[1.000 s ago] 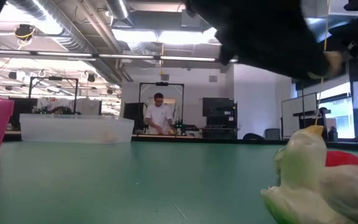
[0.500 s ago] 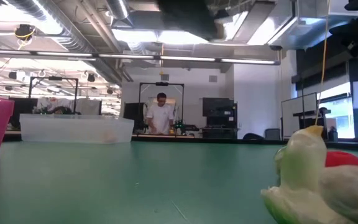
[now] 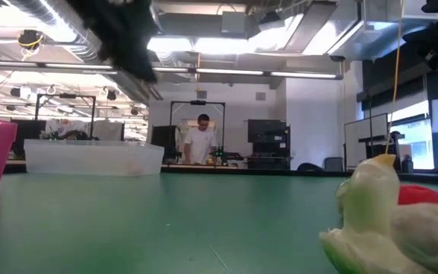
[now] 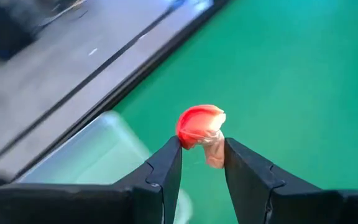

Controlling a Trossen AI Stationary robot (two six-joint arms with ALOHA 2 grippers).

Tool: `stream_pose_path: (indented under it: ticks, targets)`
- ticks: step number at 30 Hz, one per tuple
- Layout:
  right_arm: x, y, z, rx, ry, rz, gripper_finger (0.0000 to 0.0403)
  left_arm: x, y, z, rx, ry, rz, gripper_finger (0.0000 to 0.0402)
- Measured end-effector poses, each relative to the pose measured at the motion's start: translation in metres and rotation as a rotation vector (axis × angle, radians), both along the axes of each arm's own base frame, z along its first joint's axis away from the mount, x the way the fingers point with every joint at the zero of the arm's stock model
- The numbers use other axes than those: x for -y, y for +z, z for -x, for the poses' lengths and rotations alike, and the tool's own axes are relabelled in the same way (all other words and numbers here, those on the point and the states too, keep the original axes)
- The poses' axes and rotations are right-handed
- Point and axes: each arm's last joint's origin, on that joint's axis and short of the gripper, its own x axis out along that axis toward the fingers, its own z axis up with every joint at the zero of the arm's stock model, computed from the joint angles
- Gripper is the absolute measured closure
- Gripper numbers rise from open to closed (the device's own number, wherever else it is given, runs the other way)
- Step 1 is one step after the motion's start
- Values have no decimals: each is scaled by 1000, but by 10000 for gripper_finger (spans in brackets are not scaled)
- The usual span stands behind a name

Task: Sort produce into baskets
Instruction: Put the red mushroom into the white bin, then put the green mushroom into the white bin

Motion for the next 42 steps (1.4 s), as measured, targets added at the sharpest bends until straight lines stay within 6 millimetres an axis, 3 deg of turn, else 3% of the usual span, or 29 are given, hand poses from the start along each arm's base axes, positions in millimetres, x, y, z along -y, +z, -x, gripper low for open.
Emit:
stream_pose_path:
  ticks: [8, 13, 24, 27, 32, 37, 42]
  targets:
    - [0, 0, 0, 0, 0, -1, 182, -53, -38, 41, -54, 318, 37, 290]
    - [0, 0, 0, 0, -1, -1, 182, -73, -49, 55, -117, 377, 74, 281]
    - [0, 0, 0, 0, 0, 1, 182, -86, -53, 64, -164, 371, 105, 154]
    - [0, 0, 0, 0, 0, 0, 182, -81, -54, 57, -108, 258, 204, 138]
    - [0, 0, 0, 0, -1, -1, 182, -56, -48, 32, 44, -131, 362, 140]
    - [0, 0, 0, 0, -1, -1, 182, -18, -36, 7, 209, -338, 374, 145]
    - [0, 0, 0, 0, -2, 0, 182, 33, -31, -17, 314, -600, 332, 146]
